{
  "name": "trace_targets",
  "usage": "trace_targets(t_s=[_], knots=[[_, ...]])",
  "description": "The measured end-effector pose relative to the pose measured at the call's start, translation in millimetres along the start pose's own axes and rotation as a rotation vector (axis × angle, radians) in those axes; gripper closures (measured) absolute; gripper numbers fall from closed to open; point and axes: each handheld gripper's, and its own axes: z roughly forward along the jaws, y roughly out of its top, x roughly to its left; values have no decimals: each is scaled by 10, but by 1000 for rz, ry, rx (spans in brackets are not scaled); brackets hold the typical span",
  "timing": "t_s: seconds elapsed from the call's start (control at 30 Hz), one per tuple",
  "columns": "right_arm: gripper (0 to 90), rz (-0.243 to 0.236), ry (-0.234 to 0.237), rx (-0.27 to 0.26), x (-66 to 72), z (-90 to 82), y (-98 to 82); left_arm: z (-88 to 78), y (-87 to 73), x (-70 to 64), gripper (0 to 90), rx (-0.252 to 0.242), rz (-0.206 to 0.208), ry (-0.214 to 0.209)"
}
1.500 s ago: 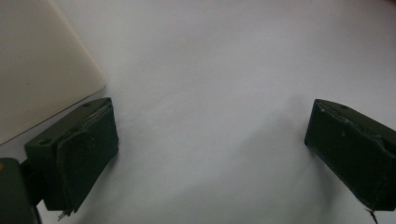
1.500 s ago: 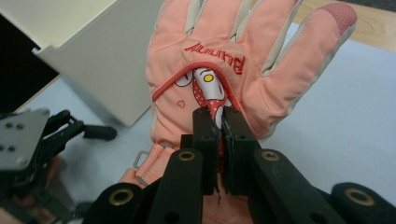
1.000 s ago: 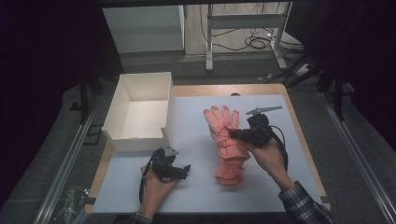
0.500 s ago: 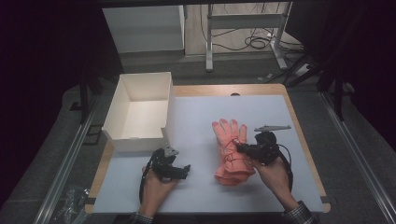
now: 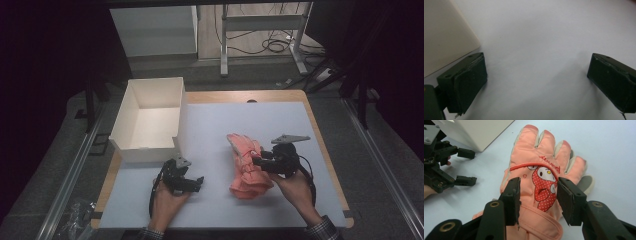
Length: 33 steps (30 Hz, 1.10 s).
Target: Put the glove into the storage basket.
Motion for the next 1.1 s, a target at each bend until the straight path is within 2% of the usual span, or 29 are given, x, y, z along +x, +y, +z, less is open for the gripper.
trace_targets(t_s=[0.1, 0.17, 0.3, 0.33, 0.37, 0.43, 0.47, 0.5, 0.63, 0.67, 0.73, 0.77, 1.1], knots=[[539, -25, -12, -7, -26, -72, 5, 0, 0, 2, 25, 0, 2, 1], [545, -39, -30, -6, -94, -152, -29, -1, 0, 0, 25, 0, 0, 0], [579, -26, -49, 3, -175, -200, -107, 0, -1, 0, 25, 0, 0, 1], [624, -19, -57, 15, -235, -212, -189, 0, 0, 0, 25, 0, 0, 0], [624, -19, -57, 15, -235, -212, -189, 0, 0, 0, 25, 0, 0, 0], [689, -19, -58, 35, -280, -212, -285, -3, 0, 3, 25, 4, 5, 0], [765, -24, -53, 61, -308, -194, -404, -2, 0, 3, 25, 4, 5, 0], [790, -30, -50, 72, -313, -188, -443, -2, 0, 3, 25, 4, 5, 0], [844, -43, -36, 109, -309, -143, -601, -2, 0, 2, 25, 3, 4, 0], [849, -40, -10, 124, -297, -100, -703, -3, 0, 4, 25, 4, 6, 1], [849, -42, 0, 128, -291, -88, -728, -3, 0, 3, 25, 4, 6, 1], [849, -43, 24, 128, -255, -71, -772, -3, 0, 3, 25, 3, 6, 1], [842, -57, 87, 113, -77, -120, -718, -1, 0, 1, 25, 2, 3, 0]])
